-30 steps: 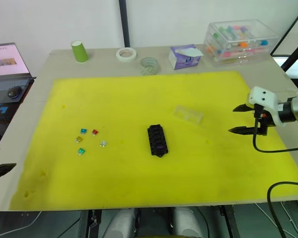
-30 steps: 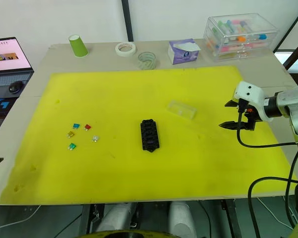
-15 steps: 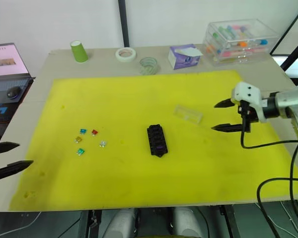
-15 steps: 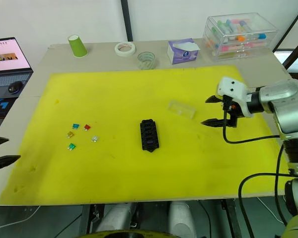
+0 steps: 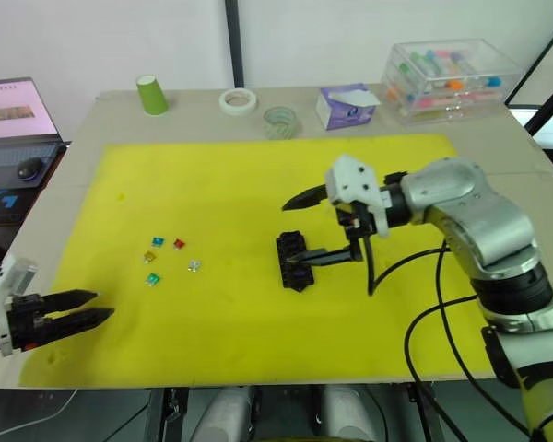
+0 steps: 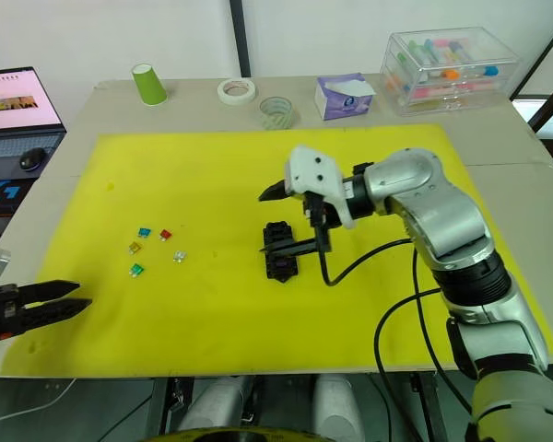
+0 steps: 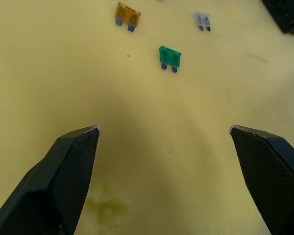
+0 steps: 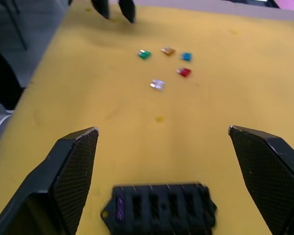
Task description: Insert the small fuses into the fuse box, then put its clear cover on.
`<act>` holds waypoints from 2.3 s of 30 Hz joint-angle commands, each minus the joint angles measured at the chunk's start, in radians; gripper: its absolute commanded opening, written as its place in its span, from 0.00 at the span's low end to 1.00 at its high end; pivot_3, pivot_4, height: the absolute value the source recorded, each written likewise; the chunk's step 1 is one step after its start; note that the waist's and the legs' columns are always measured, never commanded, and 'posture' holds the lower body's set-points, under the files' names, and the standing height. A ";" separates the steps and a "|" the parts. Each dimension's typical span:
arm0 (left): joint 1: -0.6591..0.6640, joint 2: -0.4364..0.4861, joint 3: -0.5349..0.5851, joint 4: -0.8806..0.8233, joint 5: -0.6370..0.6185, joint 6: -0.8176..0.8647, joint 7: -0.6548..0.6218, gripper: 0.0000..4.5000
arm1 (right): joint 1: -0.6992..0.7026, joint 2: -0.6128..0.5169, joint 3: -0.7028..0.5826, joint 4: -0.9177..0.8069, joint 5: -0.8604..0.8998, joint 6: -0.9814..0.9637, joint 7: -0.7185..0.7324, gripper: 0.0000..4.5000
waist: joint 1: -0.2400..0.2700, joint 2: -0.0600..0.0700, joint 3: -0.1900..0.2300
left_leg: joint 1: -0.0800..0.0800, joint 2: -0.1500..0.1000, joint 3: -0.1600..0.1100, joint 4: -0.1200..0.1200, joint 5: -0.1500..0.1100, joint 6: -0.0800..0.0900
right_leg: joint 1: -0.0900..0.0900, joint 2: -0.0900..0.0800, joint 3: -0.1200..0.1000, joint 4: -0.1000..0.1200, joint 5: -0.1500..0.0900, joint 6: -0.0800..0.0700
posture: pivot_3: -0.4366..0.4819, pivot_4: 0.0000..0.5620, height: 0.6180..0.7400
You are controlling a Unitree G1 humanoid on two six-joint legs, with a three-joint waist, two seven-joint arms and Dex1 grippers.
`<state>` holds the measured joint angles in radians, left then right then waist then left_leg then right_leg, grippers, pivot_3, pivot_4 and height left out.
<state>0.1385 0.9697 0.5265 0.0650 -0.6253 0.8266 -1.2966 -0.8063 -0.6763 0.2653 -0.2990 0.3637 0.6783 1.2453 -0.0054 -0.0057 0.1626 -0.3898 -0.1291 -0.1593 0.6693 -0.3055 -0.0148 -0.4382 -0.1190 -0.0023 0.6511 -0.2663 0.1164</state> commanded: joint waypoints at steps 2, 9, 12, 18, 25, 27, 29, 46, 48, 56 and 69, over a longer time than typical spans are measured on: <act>-0.092 -0.011 -0.016 0.018 -0.066 0.088 0.046 1.00 | -0.019 0.013 0.009 -0.023 -0.003 -0.029 -0.015 1.00 | -0.006 0.000 0.000 | 0.000 0.000 0.000 0.000 0.000 0.000 | 0.000 0.000 0.000 0.000 0.000 0.000 | 0.48 0.27 1.00; -0.310 -0.049 -0.065 0.184 -0.075 0.162 0.141 1.00 | -0.001 0.009 0.029 -0.041 -0.013 -0.044 -0.030 1.00 | -0.015 -0.001 -0.001 | 0.000 0.000 0.000 0.000 0.000 0.000 | -0.002 0.000 0.000 0.002 0.000 0.000 | 0.48 0.27 1.00; -0.336 -0.053 -0.104 0.202 -0.076 0.178 0.135 1.00 | -0.001 0.007 0.028 -0.035 -0.020 -0.047 -0.045 1.00 | -0.018 -0.001 -0.001 | 0.000 0.000 0.001 -0.001 0.000 0.000 | -0.002 0.000 0.000 0.002 0.000 0.000 | 0.48 0.27 1.00; -0.364 -0.043 -0.142 0.227 -0.083 0.209 0.116 1.00 | 0.005 0.000 0.025 -0.047 -0.020 -0.036 -0.058 1.00 | -0.016 -0.001 -0.001 | 0.000 0.000 0.001 0.000 0.000 0.000 | -0.002 0.000 0.000 0.002 0.000 0.000 | 0.48 0.27 1.00; -0.350 -0.009 -0.178 0.201 -0.098 0.257 0.062 1.00 | 0.014 -0.006 0.024 -0.058 -0.016 -0.031 -0.065 1.00 | -0.016 -0.001 -0.001 | 0.000 0.000 0.001 0.000 0.000 0.000 | -0.002 0.000 0.000 0.002 0.000 0.000 | 0.48 0.27 1.00; -0.334 -0.006 -0.177 0.187 -0.110 0.282 0.056 1.00 | 0.016 -0.006 0.024 -0.061 -0.016 -0.031 -0.066 1.00 | -0.016 -0.001 -0.001 | 0.000 0.000 0.001 0.000 0.000 0.000 | -0.002 0.000 0.000 0.002 0.000 0.000 | 0.48 0.27 1.00; -0.293 -0.004 -0.186 0.146 -0.123 0.307 0.046 1.00 | 0.016 -0.005 0.027 -0.060 -0.020 -0.035 -0.070 1.00 | -0.016 -0.001 -0.001 | 0.000 0.000 0.001 0.000 0.000 0.000 | -0.002 0.000 0.000 0.002 0.000 0.000 | 0.48 0.27 1.00; -0.301 -0.088 -0.207 0.091 -0.165 0.359 0.141 1.00 | 0.018 -0.007 0.034 -0.066 -0.024 -0.034 -0.075 1.00 | -0.003 -0.001 -0.001 | 0.000 -0.001 0.000 0.001 0.000 0.000 | -0.001 -0.001 0.000 0.002 0.000 0.000 | 0.48 0.27 1.00; -0.301 -0.092 -0.213 0.087 -0.165 0.361 0.141 1.00 | 0.018 -0.007 0.033 -0.070 -0.022 -0.031 -0.076 1.00 | -0.003 -0.001 -0.001 | 0.000 -0.001 0.000 0.001 0.000 0.000 | -0.001 -0.001 0.000 0.002 0.000 0.000 | 0.48 0.27 1.00; -0.298 -0.092 -0.222 0.099 -0.156 0.348 0.141 0.64 | 0.021 -0.015 0.030 -0.079 -0.020 -0.021 -0.080 1.00 | -0.005 -0.001 -0.001 | 0.000 -0.001 0.000 0.001 0.000 0.000 | -0.001 -0.001 0.000 0.002 0.000 0.000 | 0.48 0.27 1.00; -0.267 -0.087 -0.199 0.126 -0.156 0.333 0.148 0.22 | 0.017 -0.007 0.037 -0.071 -0.022 -0.028 -0.079 1.00 | -0.011 -0.001 -0.001 | 0.000 -0.001 0.000 0.001 0.000 0.000 | -0.002 0.000 0.000 0.002 0.000 0.000 | 0.48 0.27 1.00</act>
<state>-0.1391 0.8814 0.3285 0.2009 -0.7771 1.1600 -1.1484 -0.7810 -0.6854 0.3082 -0.3415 0.3375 0.6688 1.1661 -0.0162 -0.0063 0.1616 -0.3897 -0.1298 -0.1590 0.6700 -0.3053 -0.0152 -0.4398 -0.1195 -0.0019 0.6533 -0.2662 0.1164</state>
